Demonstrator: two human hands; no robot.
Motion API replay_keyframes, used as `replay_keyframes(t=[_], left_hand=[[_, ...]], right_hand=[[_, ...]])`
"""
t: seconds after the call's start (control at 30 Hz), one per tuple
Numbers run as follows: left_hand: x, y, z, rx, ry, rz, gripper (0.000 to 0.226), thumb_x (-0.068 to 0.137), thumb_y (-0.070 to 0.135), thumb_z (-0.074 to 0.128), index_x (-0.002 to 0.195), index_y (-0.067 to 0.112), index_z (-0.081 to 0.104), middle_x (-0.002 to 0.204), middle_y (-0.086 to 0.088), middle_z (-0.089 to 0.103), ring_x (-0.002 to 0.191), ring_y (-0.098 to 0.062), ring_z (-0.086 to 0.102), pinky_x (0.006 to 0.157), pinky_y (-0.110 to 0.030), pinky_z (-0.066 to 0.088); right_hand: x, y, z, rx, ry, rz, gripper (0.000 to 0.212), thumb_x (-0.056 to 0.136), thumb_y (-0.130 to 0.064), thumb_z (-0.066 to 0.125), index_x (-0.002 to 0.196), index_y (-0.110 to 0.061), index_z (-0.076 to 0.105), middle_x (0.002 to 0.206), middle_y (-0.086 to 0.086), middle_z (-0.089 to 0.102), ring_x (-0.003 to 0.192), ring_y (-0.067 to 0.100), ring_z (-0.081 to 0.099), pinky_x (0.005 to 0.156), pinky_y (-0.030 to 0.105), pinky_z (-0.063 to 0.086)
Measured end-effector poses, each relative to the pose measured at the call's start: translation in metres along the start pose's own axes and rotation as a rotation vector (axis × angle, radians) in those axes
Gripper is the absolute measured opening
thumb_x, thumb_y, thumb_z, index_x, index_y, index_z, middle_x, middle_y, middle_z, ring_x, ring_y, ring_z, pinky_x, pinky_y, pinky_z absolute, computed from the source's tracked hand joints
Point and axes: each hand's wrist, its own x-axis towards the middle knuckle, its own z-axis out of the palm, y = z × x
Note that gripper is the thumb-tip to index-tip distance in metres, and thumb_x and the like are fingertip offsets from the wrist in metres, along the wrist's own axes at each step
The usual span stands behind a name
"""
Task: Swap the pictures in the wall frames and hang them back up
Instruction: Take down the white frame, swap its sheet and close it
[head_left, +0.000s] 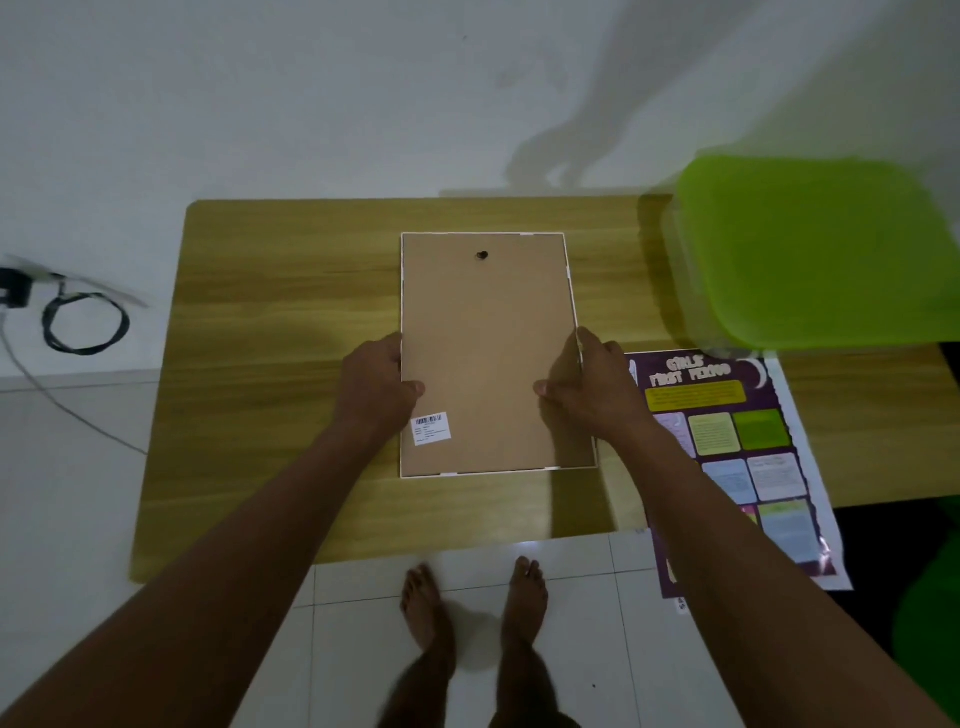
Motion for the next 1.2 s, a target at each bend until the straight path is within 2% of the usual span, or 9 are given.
replay_keyframes(t=[0.07, 0.13, 0.23, 0.43, 0.7, 0.77, 0.87, 0.93, 1.2], left_hand=[[0.001, -0.004, 0.0, 0.045, -0.055, 0.0, 0.047, 0.065, 0.02, 0.081, 0.109, 0.016, 0.066, 0.096, -0.003, 0.068, 0.087, -0.027, 0.067, 0.081, -0.038, 0.051], [0.003, -0.007, 0.001, 0.137, -0.124, 0.013, 0.079, 0.055, 0.038, 0.089, 0.123, 0.013, 0.057, 0.11, -0.008, 0.062, 0.098, -0.027, 0.062, 0.085, -0.038, 0.05], [0.002, -0.009, 0.005, 0.234, -0.133, 0.029, 0.106, 0.055, 0.038, 0.091, 0.141, 0.003, 0.04, 0.125, -0.017, 0.051, 0.115, -0.03, 0.049, 0.091, -0.034, 0.041], [-0.004, -0.006, 0.007, 0.261, -0.09, 0.052, 0.098, 0.069, 0.032, 0.084, 0.147, 0.005, 0.032, 0.132, -0.016, 0.045, 0.12, -0.031, 0.045, 0.092, -0.033, 0.038], [-0.012, -0.005, 0.01, 0.316, -0.077, 0.072, 0.093, 0.078, 0.036, 0.077, 0.149, 0.004, 0.027, 0.134, -0.017, 0.045, 0.122, -0.033, 0.045, 0.094, -0.038, 0.038], [-0.015, -0.005, 0.009, 0.346, -0.093, 0.096, 0.097, 0.079, 0.04, 0.075, 0.151, 0.004, 0.021, 0.147, -0.018, 0.036, 0.131, -0.034, 0.038, 0.102, -0.038, 0.035], [-0.018, -0.008, 0.008, 0.373, -0.179, 0.127, 0.119, 0.069, 0.051, 0.08, 0.154, 0.006, 0.01, 0.162, -0.014, 0.005, 0.145, -0.033, 0.018, 0.114, -0.039, 0.024], [-0.019, -0.009, 0.009, 0.336, -0.214, 0.16, 0.123, 0.067, 0.049, 0.082, 0.154, 0.006, 0.006, 0.163, -0.013, -0.002, 0.149, -0.028, 0.012, 0.116, -0.037, 0.02], [-0.018, -0.017, 0.013, 0.46, -0.178, 0.173, 0.11, 0.075, 0.061, 0.068, 0.155, 0.014, 0.01, 0.164, -0.004, 0.001, 0.141, -0.033, 0.032, 0.103, -0.042, 0.037]], right_hand=[[-0.001, 0.003, -0.003, -0.015, -0.077, -0.008, 0.105, 0.067, -0.038, 0.089, 0.148, -0.015, 0.027, 0.138, 0.015, 0.033, 0.129, 0.032, 0.037, 0.101, 0.036, 0.039], [-0.001, 0.006, -0.004, -0.033, -0.123, -0.019, 0.121, 0.062, -0.041, 0.091, 0.154, -0.016, 0.016, 0.142, 0.014, 0.027, 0.134, 0.033, 0.032, 0.109, 0.039, 0.038], [0.002, 0.008, -0.001, -0.052, -0.131, -0.035, 0.127, 0.065, -0.043, 0.09, 0.157, -0.016, 0.006, 0.146, 0.015, 0.023, 0.137, 0.034, 0.029, 0.112, 0.039, 0.036], [0.003, 0.009, 0.004, -0.061, -0.124, -0.04, 0.123, 0.071, -0.044, 0.086, 0.157, -0.017, 0.002, 0.147, 0.012, 0.019, 0.139, 0.035, 0.025, 0.113, 0.043, 0.034], [-0.002, 0.007, 0.0, -0.085, -0.105, -0.088, 0.116, 0.07, -0.045, 0.086, 0.153, -0.011, 0.013, 0.143, 0.015, 0.025, 0.135, 0.038, 0.029, 0.109, 0.044, 0.036], [-0.005, 0.005, -0.002, -0.199, -0.085, -0.155, 0.116, 0.073, -0.05, 0.082, 0.154, -0.006, 0.011, 0.15, 0.019, 0.02, 0.138, 0.041, 0.024, 0.113, 0.045, 0.03], [-0.004, 0.004, -0.009, -0.319, -0.155, -0.242, 0.124, 0.073, -0.056, 0.079, 0.156, -0.003, 0.003, 0.164, 0.016, -0.002, 0.15, 0.035, 0.006, 0.121, 0.043, 0.016], [-0.001, 0.005, -0.011, -0.306, -0.241, -0.222, 0.132, 0.071, -0.059, 0.079, 0.157, -0.008, -0.007, 0.165, 0.007, -0.015, 0.152, 0.036, 0.006, 0.121, 0.047, 0.018], [-0.004, -0.002, -0.009, -0.308, -0.258, -0.212, 0.131, 0.073, -0.053, 0.081, 0.156, -0.006, -0.009, 0.163, 0.008, -0.023, 0.151, 0.029, 0.017, 0.117, 0.039, 0.029]])
